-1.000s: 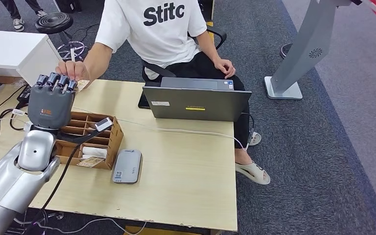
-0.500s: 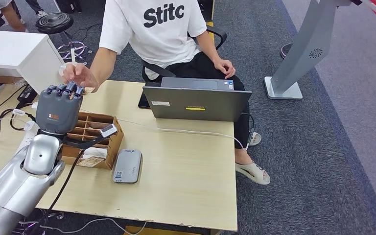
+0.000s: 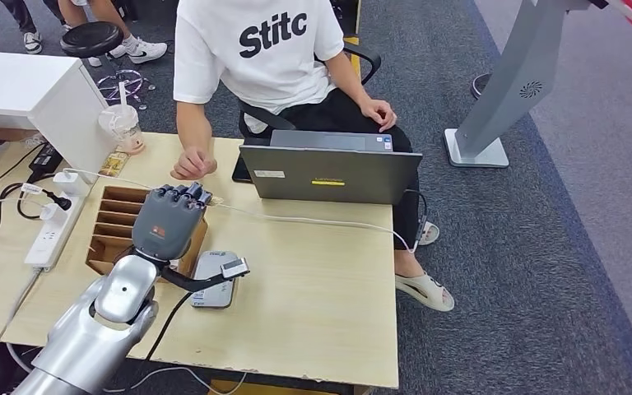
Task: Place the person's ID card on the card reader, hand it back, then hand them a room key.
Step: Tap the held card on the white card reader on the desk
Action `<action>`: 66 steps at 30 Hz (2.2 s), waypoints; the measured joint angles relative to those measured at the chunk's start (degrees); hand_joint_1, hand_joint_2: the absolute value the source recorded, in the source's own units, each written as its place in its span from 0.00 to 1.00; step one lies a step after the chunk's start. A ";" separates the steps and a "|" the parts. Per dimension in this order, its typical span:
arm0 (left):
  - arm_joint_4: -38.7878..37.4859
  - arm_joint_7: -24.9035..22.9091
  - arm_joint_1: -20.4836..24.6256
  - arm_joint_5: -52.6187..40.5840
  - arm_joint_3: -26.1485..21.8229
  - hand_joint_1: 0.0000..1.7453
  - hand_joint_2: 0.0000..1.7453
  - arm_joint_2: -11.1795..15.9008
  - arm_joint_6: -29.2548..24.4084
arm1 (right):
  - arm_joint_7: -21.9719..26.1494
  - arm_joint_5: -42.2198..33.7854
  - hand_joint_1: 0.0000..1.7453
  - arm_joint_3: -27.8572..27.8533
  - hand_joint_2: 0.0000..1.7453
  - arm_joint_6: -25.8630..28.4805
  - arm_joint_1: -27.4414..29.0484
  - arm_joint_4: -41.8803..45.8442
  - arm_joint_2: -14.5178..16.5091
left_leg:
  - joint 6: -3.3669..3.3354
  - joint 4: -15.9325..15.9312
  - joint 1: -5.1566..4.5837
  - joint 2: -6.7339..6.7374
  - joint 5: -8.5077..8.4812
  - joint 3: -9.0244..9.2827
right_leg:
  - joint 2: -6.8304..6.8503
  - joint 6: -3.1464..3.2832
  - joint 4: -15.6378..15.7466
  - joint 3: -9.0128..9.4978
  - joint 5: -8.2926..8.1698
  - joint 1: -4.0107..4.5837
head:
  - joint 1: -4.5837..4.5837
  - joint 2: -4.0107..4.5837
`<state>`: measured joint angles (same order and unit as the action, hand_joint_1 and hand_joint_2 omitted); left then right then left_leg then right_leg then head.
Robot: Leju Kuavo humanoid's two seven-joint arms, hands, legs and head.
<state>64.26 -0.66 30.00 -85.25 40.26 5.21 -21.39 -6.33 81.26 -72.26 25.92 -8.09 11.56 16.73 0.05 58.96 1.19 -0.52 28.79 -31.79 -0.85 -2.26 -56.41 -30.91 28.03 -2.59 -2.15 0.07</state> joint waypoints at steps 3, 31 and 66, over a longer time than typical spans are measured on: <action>-0.02 0.56 -1.45 0.63 0.00 1.00 1.00 -0.69 4.06 | 0.34 -0.75 0.00 0.00 1.00 -0.11 0.17 0.00 -0.04 | 0.00 0.00 0.00 0.00 0.00 -0.01 | 0.00 0.00 0.00 -0.01 0.00 0.00 | 0.00 0.00; -3.64 -2.42 -5.74 -0.74 0.04 1.00 1.00 1.50 9.07 | 0.50 -1.64 0.00 0.00 1.00 -0.15 0.49 0.00 -0.12 | 0.00 0.00 0.00 0.00 0.00 -0.01 | 0.02 0.00 0.00 0.00 0.01 0.00 | 0.01 0.00; 1.97 -2.59 -6.57 5.89 -1.31 1.00 1.00 0.57 5.73 | 0.37 -2.29 0.00 0.08 1.00 -0.21 0.58 0.00 -0.12 | 0.00 0.00 0.00 -0.01 -0.01 0.00 | 0.02 0.00 0.00 0.00 0.00 0.00 | 0.01 0.00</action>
<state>66.22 -3.26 23.43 -79.37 38.96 5.78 -15.66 -5.97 78.97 -72.18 25.71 -7.51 11.56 16.61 0.05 58.96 1.19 -0.53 28.78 -31.79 -0.83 -2.26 -56.41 -30.91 28.03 -2.58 -2.15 0.07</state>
